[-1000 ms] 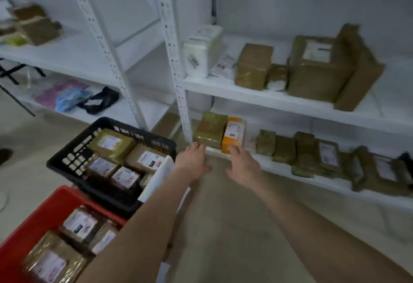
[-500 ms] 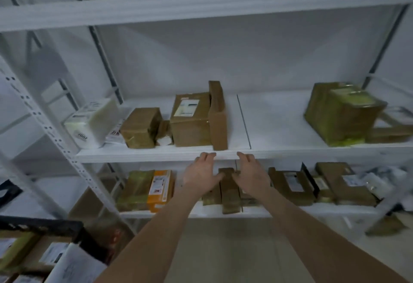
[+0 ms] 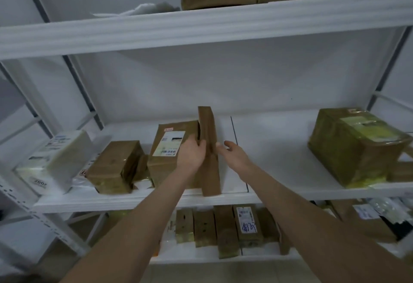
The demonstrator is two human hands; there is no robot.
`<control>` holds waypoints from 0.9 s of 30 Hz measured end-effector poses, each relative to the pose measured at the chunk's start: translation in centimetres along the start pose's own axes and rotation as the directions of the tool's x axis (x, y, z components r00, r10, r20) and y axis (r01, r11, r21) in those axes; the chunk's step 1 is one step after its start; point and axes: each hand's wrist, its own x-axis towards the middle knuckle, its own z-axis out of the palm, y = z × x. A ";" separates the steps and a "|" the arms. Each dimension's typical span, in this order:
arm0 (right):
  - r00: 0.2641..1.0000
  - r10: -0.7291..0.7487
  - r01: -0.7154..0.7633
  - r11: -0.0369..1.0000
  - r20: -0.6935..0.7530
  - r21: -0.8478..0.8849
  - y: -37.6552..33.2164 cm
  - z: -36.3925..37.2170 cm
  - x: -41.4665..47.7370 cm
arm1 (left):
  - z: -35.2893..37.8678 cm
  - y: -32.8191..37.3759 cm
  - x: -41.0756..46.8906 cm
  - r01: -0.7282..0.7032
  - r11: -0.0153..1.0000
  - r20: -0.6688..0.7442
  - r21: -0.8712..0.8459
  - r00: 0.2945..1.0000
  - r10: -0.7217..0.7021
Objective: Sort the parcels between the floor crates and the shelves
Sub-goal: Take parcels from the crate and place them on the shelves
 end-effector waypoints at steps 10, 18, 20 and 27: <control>0.959 0.282 -0.282 0.954 0.013 0.099 2.6 -7.5 1.8 | 6.2 3.5 -0.9 0.178 0.948 0.322 -0.263 0.943 -0.088; 0.965 0.252 -0.261 0.876 0.075 0.405 7.4 -13.8 -0.9 | 7.7 4.3 -0.9 0.314 0.944 0.154 -0.098 0.942 -0.298; 0.970 0.223 -0.242 0.856 0.098 0.457 8.2 -15.4 -1.4 | 7.9 5.0 -1.2 0.356 0.925 0.204 -0.134 0.923 -0.326; 0.958 0.139 -0.244 0.852 0.251 0.463 9.3 -19.1 -3.0 | 8.3 7.3 -3.2 0.374 0.878 0.373 -0.299 0.893 -0.253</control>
